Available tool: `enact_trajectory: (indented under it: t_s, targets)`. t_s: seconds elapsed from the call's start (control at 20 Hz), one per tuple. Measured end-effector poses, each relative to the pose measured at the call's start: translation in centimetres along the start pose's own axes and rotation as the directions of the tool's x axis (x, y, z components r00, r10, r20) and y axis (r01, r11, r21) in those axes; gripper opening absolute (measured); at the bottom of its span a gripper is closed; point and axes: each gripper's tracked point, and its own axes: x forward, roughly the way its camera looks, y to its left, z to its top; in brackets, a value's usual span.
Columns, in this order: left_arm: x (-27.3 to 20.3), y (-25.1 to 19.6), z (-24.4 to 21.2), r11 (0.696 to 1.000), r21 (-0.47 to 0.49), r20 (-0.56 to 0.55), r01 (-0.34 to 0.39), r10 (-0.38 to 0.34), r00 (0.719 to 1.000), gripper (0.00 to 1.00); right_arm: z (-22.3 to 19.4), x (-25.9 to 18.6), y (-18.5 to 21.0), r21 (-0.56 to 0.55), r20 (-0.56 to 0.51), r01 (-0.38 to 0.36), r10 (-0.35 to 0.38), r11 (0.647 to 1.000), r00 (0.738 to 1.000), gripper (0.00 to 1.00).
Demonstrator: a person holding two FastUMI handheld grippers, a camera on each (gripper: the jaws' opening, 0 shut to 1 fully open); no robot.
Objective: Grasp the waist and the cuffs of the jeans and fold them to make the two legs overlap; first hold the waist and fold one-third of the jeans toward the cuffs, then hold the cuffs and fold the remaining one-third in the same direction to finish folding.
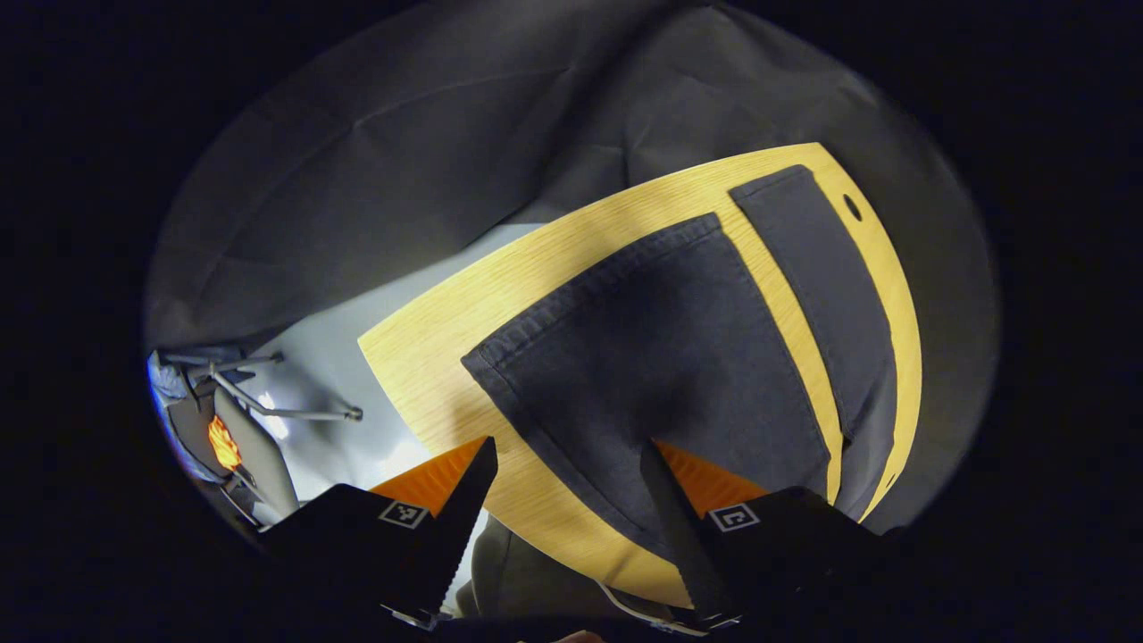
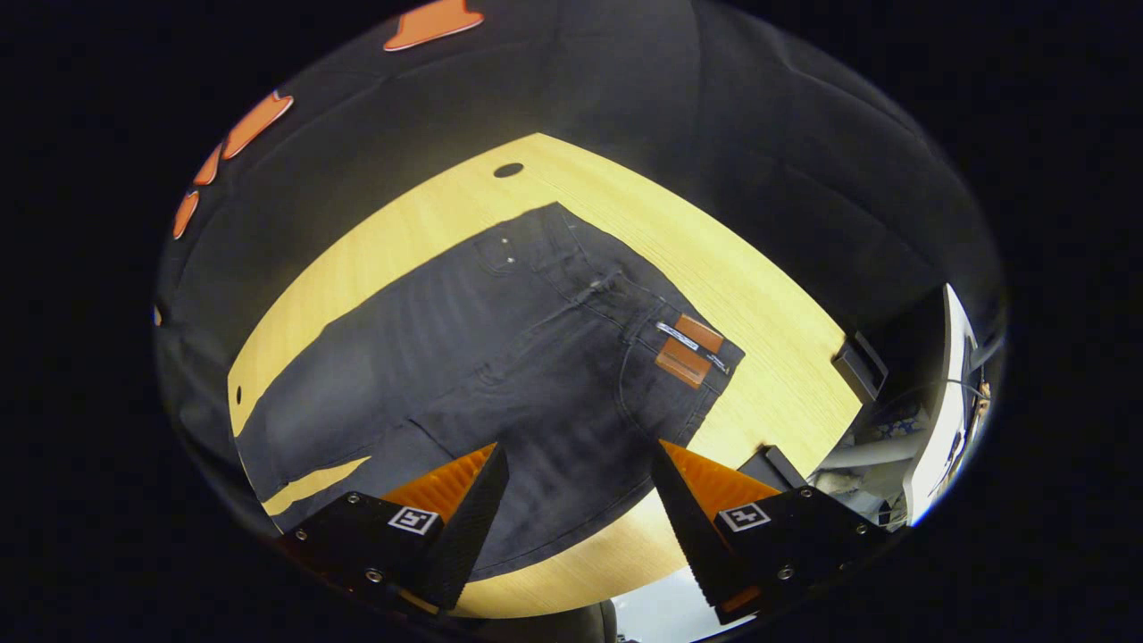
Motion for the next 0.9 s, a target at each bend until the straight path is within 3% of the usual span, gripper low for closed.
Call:
enact_trajectory:
  t_s: [0.35,0.45,0.6,0.7,0.8,0.85,0.9]
  targets:
    - [2.3,0.0,0.8,0.988,-0.075,-0.027,-0.134,0.132,0.991,0.95,0.7,3.2,-4.2,0.103,-0.062,0.057,-0.051,0.993,0.997,0.97]
    - [2.5,-0.5,1.0,0.986,-0.091,-0.022,-0.140,0.139,0.990,0.95,0.3,4.1,-5.1,0.135,-0.098,0.079,-0.066,0.988,0.993,0.98]
    - [2.0,-0.8,0.8,0.978,-0.151,-0.034,-0.142,0.138,0.990,0.78,-0.2,5.4,-5.6,0.200,-0.132,0.082,-0.056,0.976,0.990,0.98]
    - [2.2,-0.9,0.7,0.981,-0.147,-0.034,-0.130,0.127,0.991,0.74,-0.7,6.5,-5.0,0.261,-0.160,0.059,-0.017,0.964,0.987,0.98]
    - [2.2,-1.3,0.7,0.985,-0.131,-0.036,-0.116,0.112,0.993,0.40,-0.9,6.9,-5.7,0.281,-0.179,0.079,-0.029,0.956,0.984,0.98]
    - [2.4,-1.4,1.1,0.984,-0.154,-0.004,-0.091,0.091,0.996,0.40,-1.0,6.8,-5.8,0.282,-0.179,0.079,-0.028,0.956,0.983,1.00]
    - [2.6,-1.9,1.1,0.984,-0.161,-0.010,-0.073,0.073,0.997,0.24,-1.0,6.8,-6.1,0.277,-0.176,0.084,-0.035,0.957,0.984,0.91]
